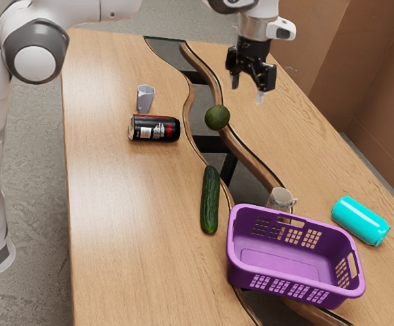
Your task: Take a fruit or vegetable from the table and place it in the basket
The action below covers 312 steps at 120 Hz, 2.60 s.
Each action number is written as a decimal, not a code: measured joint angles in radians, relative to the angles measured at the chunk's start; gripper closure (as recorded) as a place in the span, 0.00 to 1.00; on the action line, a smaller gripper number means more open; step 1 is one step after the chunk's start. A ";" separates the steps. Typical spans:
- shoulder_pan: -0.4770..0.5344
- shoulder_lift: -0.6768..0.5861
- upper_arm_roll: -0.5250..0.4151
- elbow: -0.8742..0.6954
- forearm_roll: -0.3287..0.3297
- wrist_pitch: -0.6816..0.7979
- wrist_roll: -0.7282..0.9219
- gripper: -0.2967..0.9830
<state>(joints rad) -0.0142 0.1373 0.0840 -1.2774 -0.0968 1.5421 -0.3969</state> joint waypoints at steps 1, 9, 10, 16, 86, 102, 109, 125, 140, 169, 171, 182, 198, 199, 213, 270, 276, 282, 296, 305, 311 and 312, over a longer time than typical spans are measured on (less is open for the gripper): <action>0.001 0.000 -0.001 0.001 0.003 -0.004 -0.016 0.23; 0.003 -0.003 -0.035 0.007 0.037 -0.027 -0.140 0.23; 0.000 -0.003 -0.042 0.008 0.043 -0.030 -0.154 0.23; -0.013 -0.004 -0.106 0.012 0.077 -0.043 -0.237 0.23; -0.094 -0.154 -0.136 -0.327 0.207 0.012 -0.818 0.23; -0.077 -0.194 -0.105 -0.420 0.197 0.059 -0.902 0.23; -0.046 -0.184 -0.102 -0.437 0.195 0.087 -0.933 0.23; 0.024 -0.162 -0.123 -0.445 0.185 0.129 -0.994 0.23; 0.076 -0.121 -0.161 -0.446 0.176 0.166 -1.040 0.23; -0.001 -0.080 -0.194 -0.446 0.153 0.203 -1.107 0.23; -0.016 -0.079 -0.195 -0.446 0.152 0.204 -1.110 0.23; -0.080 -0.075 -0.196 -0.446 0.148 0.209 -1.129 0.23; -0.076 -0.069 -0.195 -0.446 0.143 0.214 -1.151 0.23; -0.073 -0.068 -0.195 -0.446 0.143 0.214 -1.152 0.23; -0.038 -0.044 -0.194 -0.446 0.141 0.217 -1.168 0.23; -0.042 -0.034 -0.191 -0.547 0.133 0.229 -1.204 0.23; -0.042 -0.024 -0.191 -0.549 0.133 0.235 -1.206 0.23; -0.042 -0.010 -0.191 -0.550 0.132 0.244 -1.208 0.23; -0.041 0.008 -0.190 -0.550 0.130 0.261 -1.213 0.23; -0.040 0.020 -0.190 -0.550 0.130 0.271 -1.215 0.23; -0.040 0.028 -0.190 -0.550 0.129 0.278 -1.216 0.23; -0.040 0.030 -0.190 -0.550 0.129 0.279 -1.216 0.23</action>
<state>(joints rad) -0.0537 0.1674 -0.1059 -1.8270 0.0327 1.8209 -1.6128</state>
